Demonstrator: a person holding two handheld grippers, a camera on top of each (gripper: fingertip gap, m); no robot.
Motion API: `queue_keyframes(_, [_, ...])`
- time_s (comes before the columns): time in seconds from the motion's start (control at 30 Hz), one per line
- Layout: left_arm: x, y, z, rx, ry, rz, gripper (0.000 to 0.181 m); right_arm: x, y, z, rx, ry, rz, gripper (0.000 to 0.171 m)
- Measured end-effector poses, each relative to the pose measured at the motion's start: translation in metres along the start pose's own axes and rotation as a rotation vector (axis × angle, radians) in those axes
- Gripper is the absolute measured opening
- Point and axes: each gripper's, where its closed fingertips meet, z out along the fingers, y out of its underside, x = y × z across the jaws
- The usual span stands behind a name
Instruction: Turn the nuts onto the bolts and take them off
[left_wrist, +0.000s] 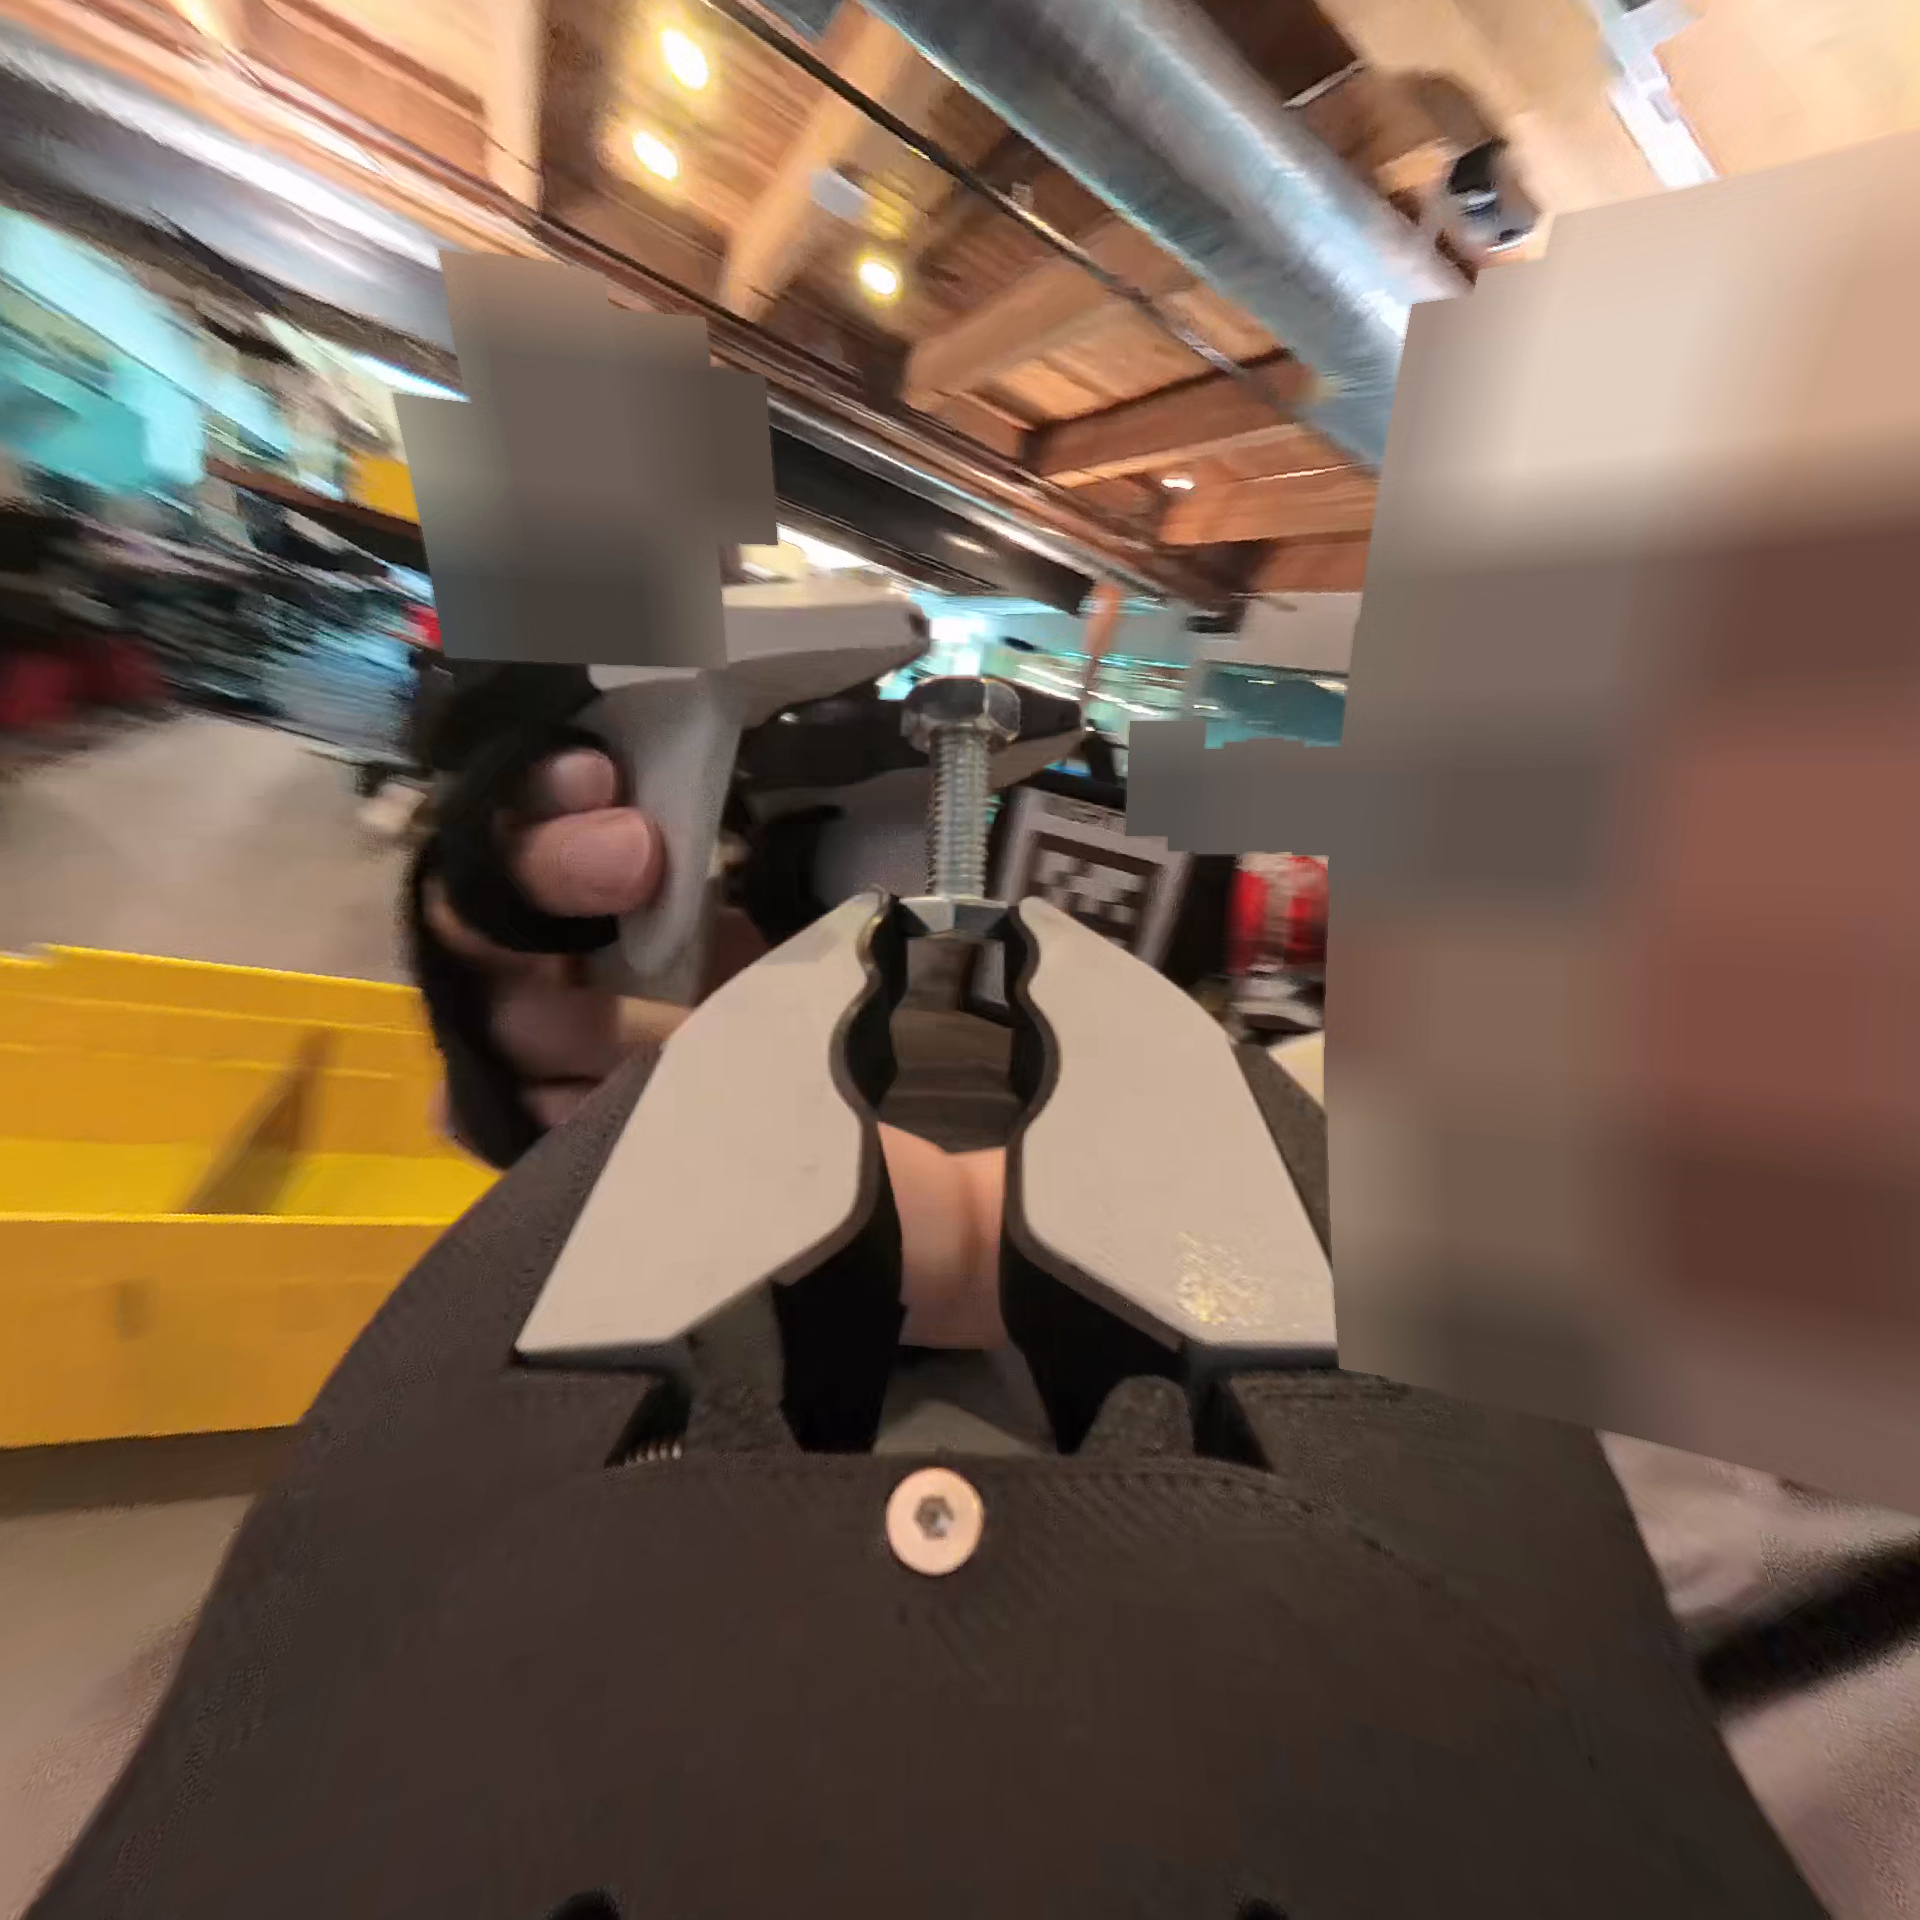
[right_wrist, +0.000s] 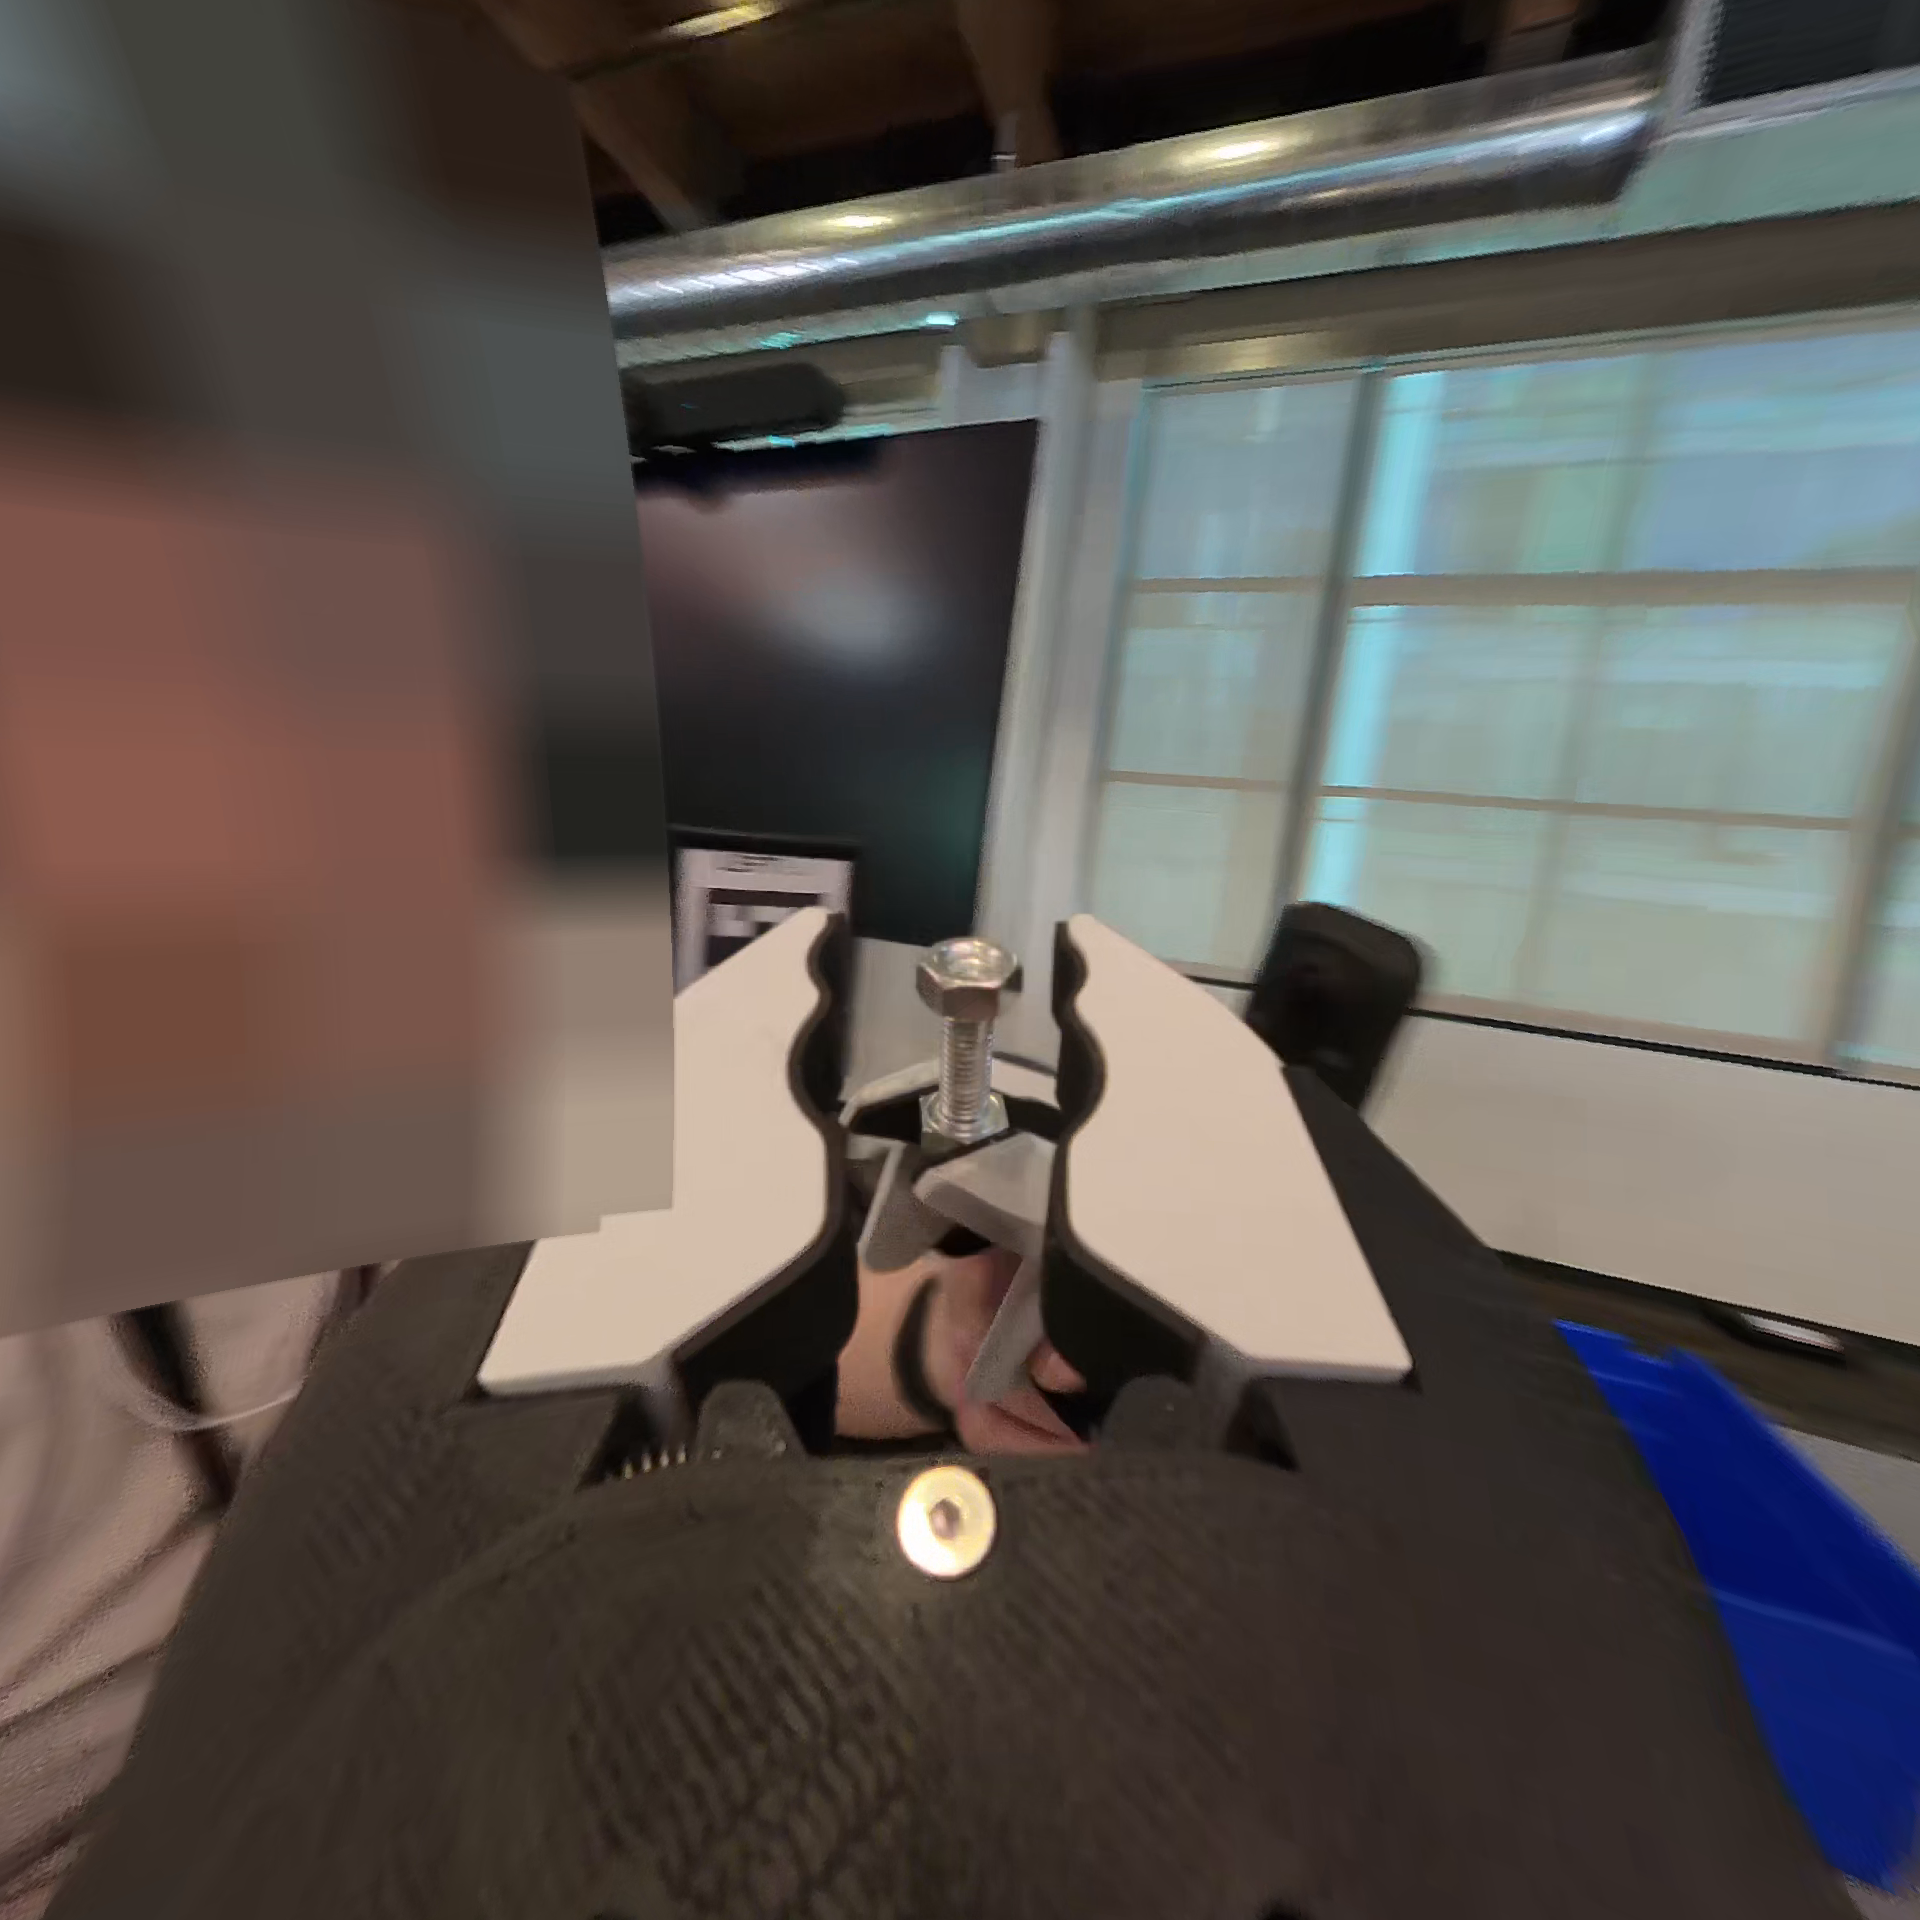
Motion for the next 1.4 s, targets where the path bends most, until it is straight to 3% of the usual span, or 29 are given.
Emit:
queue_keyframes(0.03, [-0.004, -0.006, -0.005, 0.023, -0.056, 0.063, 0.017, 0.008, -0.004, -0.001, 0.003, 0.088, -0.062, 0.042])
queue_keyframes(0.13, [-0.010, -0.023, -0.018, 0.093, -0.183, 0.192, 0.017, 0.034, -0.016, -0.008, 0.024, 0.367, -0.226, 0.043])
queue_keyframes(0.2, [-0.012, -0.027, -0.023, 0.114, -0.230, 0.231, 0.017, 0.036, -0.016, -0.007, 0.019, 0.412, -0.248, 0.043])
queue_keyframes(0.43, [-0.013, -0.024, -0.020, 0.087, -0.256, 0.264, 0.017, 0.039, 0.007, 0.009, -0.083, 0.407, -0.153, 0.044])
queue_keyframes(1.13, [-0.006, -0.015, -0.011, 0.042, -0.242, 0.320, 0.017, 0.027, 0.009, 0.029, -0.120, 0.415, -0.184, 0.042])
queue_keyframes(1.4, [-0.002, -0.020, -0.013, 0.058, -0.215, 0.306, 0.017, 0.027, 0.006, 0.023, -0.117, 0.392, -0.160, 0.032])
